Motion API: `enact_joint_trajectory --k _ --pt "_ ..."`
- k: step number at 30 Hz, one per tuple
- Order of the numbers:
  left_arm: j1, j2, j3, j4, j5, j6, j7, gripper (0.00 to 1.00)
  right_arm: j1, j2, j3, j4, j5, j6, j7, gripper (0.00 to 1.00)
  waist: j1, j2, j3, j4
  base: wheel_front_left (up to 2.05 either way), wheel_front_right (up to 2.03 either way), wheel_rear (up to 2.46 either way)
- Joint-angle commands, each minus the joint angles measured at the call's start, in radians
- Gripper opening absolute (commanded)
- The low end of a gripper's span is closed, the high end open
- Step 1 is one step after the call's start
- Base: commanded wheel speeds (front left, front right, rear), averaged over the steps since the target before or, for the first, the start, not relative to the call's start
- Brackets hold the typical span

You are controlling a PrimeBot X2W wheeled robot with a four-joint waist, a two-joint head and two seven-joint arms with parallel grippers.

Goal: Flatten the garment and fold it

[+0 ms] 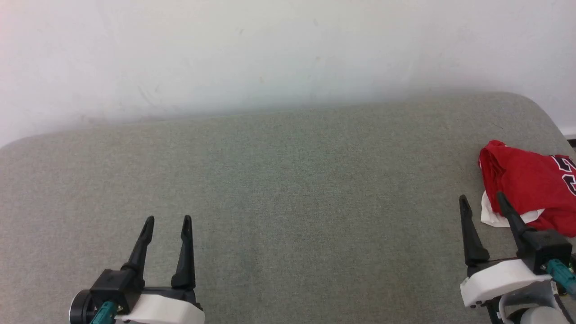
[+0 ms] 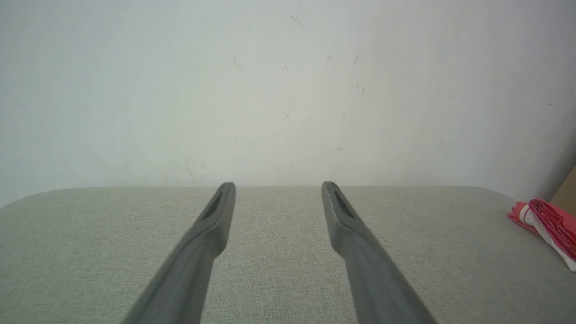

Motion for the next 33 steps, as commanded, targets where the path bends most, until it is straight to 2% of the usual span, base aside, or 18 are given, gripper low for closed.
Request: enact_joint_trajectory --k 1,8,20,27,28,33 --pt "0.014 -0.011 0.008 0.007 -0.005 -0.006 -0.004 1.0 0.013 0.005 -0.001 0.009 -0.008 -0.002 -0.015 1.0 0.0001 0.0 -0.011 0.008 0.0 0.0 0.0" --pt "0.056 -0.039 0.045 0.026 0.014 -0.001 -0.006 1.0 0.033 0.007 0.008 0.081 0.055 -0.002 -0.061 1.0 0.0001 0.0 -0.028 0.02 0.0 0.0 0.0" --pt "0.073 -0.067 0.086 0.022 0.041 -0.033 -0.006 1.0 0.034 0.007 -0.002 0.101 0.049 -0.002 -0.07 1.0 0.0001 0.0 -0.022 0.028 0.0 0.0 0.0" --pt "0.067 -0.053 0.089 0.044 0.103 -0.026 -0.006 1.0 0.031 0.007 0.003 0.11 0.06 -0.002 -0.076 1.0 0.0001 0.0 -0.018 0.017 0.0 0.0 0.0" --pt "0.062 -0.058 0.085 0.042 0.102 -0.031 -0.001 0.0 0.029 0.004 0.002 0.11 0.055 0.0 -0.07 0.0 0.0001 0.0 -0.018 0.017 0.0 0.0 0.0" --pt "0.06 -0.061 0.085 0.042 0.105 -0.03 0.003 0.0 0.029 0.003 0.003 0.109 0.054 0.0 -0.066 0.0 0.0001 0.0 -0.018 0.017 0.0 0.0 0.0"
